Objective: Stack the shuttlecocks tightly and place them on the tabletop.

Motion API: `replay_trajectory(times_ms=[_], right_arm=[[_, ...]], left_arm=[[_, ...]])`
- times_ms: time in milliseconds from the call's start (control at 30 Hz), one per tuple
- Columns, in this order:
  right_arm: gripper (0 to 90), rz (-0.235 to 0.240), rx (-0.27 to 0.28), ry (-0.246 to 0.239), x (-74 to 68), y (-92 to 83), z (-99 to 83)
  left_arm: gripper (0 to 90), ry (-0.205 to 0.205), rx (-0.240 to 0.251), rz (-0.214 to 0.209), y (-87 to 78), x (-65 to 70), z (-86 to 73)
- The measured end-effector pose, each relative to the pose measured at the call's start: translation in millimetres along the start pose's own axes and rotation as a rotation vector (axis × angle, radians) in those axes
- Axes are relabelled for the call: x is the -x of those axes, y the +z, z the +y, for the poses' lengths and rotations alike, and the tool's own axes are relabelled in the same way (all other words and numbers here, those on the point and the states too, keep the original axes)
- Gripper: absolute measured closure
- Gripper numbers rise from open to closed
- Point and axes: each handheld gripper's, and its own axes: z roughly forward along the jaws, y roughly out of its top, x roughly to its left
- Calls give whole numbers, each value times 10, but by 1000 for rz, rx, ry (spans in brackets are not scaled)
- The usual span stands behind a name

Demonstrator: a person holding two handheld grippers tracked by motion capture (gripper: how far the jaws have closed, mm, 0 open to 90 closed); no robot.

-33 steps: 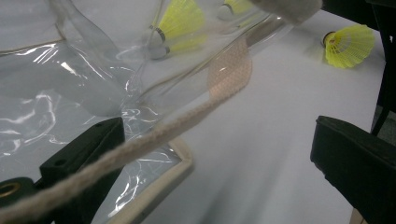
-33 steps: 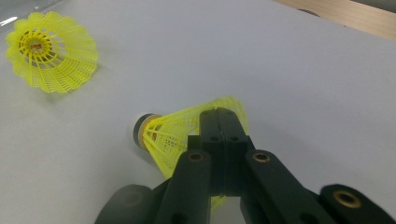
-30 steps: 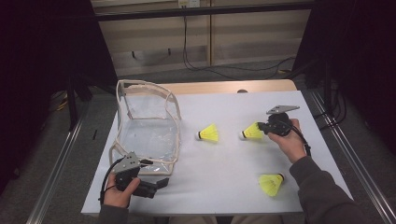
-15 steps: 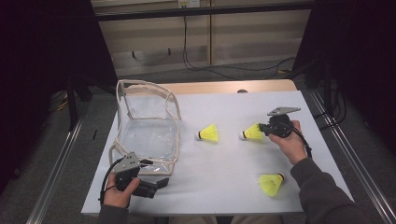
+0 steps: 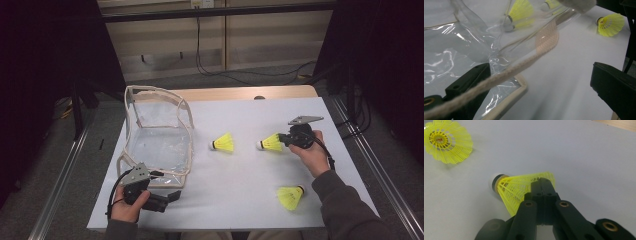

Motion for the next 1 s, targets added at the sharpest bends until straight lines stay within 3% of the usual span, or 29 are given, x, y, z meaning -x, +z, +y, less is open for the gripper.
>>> replay_trajectory(times_ms=[733, 1000], right_arm=[[900, 1, -5, -1, 19, -21, -47], [900, 3, 5, 20, 43, -54, -65]], left_arm=[[36, -1, 2, 1, 1, 0, 1], [36, 1, 0, 1, -2, -1, 2]])
